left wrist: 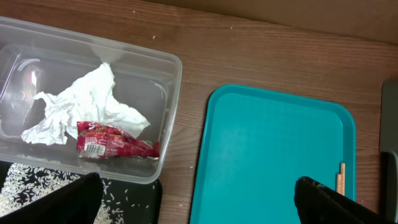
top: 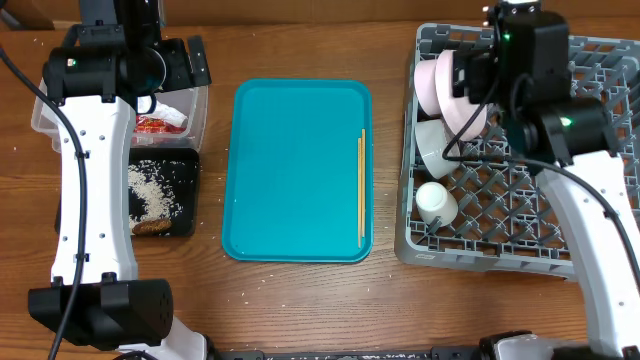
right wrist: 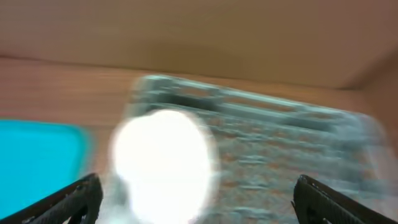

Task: Sort waste into correct bins and load items into the dishwasher
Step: 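Move right gripper to the teal tray and grasp the wooden chopsticks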

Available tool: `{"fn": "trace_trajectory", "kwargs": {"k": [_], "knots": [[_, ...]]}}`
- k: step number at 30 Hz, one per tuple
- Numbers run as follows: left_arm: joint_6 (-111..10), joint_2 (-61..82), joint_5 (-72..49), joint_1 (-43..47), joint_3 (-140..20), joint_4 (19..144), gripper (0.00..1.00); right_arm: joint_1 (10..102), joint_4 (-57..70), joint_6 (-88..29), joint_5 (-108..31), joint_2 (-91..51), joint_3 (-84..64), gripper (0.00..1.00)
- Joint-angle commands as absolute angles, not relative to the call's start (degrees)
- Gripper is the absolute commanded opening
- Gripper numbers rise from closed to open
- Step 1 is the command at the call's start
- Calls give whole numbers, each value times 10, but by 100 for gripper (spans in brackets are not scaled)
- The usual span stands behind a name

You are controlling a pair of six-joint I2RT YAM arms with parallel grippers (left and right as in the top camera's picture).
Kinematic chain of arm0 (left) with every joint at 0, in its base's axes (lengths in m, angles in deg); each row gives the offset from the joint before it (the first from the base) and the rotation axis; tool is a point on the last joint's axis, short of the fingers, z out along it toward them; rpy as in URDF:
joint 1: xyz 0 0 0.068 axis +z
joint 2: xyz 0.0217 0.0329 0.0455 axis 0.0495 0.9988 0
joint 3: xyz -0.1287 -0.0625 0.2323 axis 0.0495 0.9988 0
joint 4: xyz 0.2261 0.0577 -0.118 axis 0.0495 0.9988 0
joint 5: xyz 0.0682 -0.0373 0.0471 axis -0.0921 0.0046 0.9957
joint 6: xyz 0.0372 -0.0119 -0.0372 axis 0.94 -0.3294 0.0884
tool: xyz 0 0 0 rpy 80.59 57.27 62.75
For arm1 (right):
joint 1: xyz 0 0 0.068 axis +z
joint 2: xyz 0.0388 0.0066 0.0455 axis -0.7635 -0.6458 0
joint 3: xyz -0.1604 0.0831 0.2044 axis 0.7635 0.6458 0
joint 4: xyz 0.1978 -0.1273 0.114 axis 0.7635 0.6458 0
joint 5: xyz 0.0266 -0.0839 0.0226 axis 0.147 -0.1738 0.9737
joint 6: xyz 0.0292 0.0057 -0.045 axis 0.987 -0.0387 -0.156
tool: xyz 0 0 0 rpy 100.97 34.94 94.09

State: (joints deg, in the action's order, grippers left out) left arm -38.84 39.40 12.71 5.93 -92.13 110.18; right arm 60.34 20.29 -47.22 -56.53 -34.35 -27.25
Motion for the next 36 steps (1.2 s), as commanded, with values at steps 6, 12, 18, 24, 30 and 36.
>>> {"fn": "trace_trajectory", "kwargs": {"k": [6,12,18,24,30,36], "knots": [[-381,394,125,58,-927,1102,100,699,199,-320,-312,-409,-250,90],[-381,394,125,58,-927,1102,100,809,227,-230,-474,-518,-249,76],[-381,394,125,58,-927,1102,100,839,233,-206,-515,-608,-249,57],[-381,394,125,58,-927,1102,100,835,240,-187,-531,-660,-249,55],[-381,394,125,58,-927,1102,100,835,240,-187,-532,-688,-249,55],[-381,394,125,58,-927,1102,100,835,215,-187,-532,-691,-226,55]]}}
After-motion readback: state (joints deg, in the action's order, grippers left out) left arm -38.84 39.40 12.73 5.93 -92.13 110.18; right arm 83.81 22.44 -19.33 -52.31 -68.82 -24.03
